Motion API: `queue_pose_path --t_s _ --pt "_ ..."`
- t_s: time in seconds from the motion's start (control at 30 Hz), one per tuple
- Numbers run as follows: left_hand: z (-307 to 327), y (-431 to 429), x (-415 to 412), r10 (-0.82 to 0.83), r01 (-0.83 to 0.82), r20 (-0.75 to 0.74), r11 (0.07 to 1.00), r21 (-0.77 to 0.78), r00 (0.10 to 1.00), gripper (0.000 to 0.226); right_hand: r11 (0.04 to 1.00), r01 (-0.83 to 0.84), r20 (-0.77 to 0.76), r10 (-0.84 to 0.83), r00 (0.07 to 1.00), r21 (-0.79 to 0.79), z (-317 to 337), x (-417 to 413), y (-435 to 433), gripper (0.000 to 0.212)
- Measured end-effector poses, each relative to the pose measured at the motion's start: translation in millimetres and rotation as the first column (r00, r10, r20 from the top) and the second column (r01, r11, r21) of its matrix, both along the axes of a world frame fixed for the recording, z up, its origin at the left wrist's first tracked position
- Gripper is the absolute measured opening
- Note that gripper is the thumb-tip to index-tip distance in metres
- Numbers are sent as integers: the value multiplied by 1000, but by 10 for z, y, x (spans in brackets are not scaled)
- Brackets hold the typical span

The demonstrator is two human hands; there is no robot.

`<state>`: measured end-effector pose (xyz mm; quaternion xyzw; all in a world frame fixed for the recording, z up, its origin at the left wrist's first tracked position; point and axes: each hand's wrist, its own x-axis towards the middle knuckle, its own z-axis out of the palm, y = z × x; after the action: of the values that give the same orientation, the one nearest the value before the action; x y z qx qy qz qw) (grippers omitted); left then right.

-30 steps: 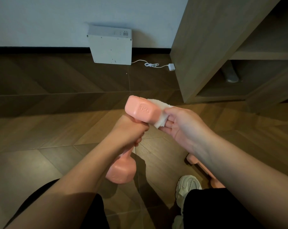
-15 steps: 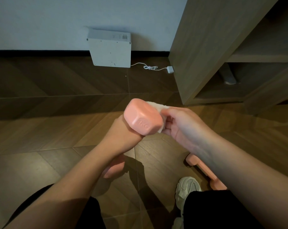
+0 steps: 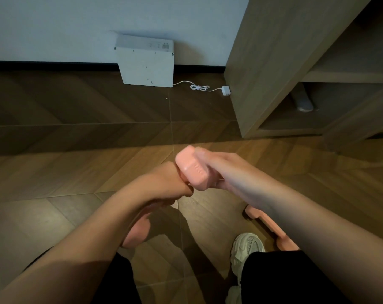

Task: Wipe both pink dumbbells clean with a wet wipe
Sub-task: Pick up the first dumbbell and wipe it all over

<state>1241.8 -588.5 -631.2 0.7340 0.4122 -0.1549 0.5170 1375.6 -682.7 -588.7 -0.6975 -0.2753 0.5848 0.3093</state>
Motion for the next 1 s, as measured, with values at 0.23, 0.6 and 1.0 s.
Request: queue_pose_path --t_s 0.23,0.6,1.0 --pt "32 27 17 -230 229 16 973 35 973 28 993 -96 49 99 994 -63 -57 105 29 64" --pt "-104 -70 -258 17 -197 280 751 631 960 20 941 305 -17 -311 950 -145 -178 110 -29 38" --pt "332 -29 105 990 -338 83 42 -940 -110 16 920 341 -275 -283 919 191 125 -92 -105 65"
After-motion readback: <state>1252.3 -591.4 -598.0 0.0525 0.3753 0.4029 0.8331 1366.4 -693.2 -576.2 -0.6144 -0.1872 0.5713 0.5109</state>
